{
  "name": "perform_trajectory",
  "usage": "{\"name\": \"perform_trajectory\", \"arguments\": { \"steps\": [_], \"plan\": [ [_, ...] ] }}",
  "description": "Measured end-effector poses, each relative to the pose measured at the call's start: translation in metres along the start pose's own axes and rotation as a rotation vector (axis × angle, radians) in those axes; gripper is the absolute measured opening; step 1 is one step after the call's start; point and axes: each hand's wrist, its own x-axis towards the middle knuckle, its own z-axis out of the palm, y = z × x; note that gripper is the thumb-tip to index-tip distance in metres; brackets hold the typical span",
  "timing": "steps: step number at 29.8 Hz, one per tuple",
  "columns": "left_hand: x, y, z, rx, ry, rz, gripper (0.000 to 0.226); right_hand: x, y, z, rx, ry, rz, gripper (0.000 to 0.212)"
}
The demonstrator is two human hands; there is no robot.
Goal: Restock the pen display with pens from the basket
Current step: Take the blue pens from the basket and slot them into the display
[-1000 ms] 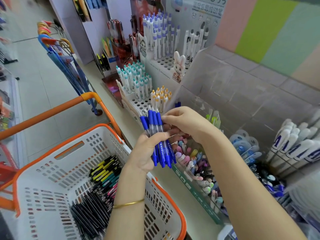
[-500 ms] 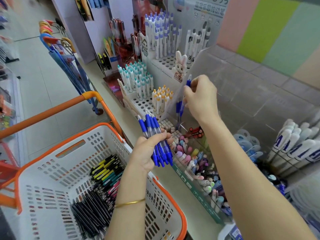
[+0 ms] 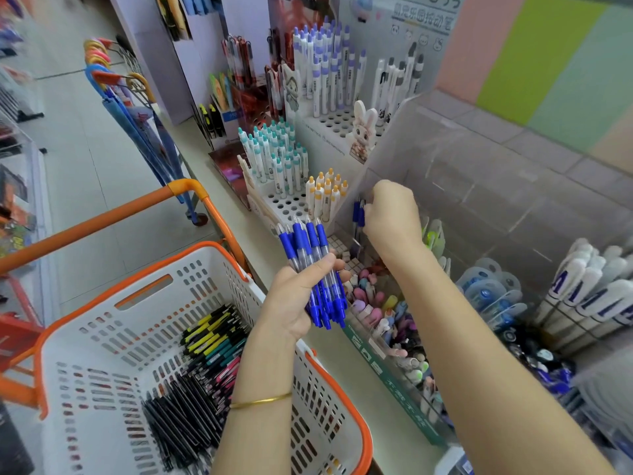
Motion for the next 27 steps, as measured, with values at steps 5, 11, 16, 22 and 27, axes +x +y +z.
{"name": "perform_trajectory", "arguments": {
  "steps": [5,11,16,22,27],
  "plan": [
    [0.0,0.002,0.005,0.017,-0.041,0.008,0.015,-0.032,-0.005,-0.015,0.341,-0.259,-0.058,0.024],
    [-0.001,0.0,0.006,0.018,-0.045,-0.023,0.017,-0.037,-0.002,-0.021,0.493,-0.416,0.03,0.015],
    [0.004,-0.006,0.0,0.009,0.085,-0.025,0.009,-0.014,-0.001,-0.027,0.571,0.147,-0.012,0.008],
    [0.005,-0.007,0.002,0.027,0.081,-0.002,0.009,0.0,0.002,-0.003,0.208,0.174,-0.068,0.012],
    [0.003,-0.004,0.002,0.048,0.068,0.019,0.009,0.001,0.001,0.012,-0.099,-0.023,-0.011,0.01]
  ]
}}
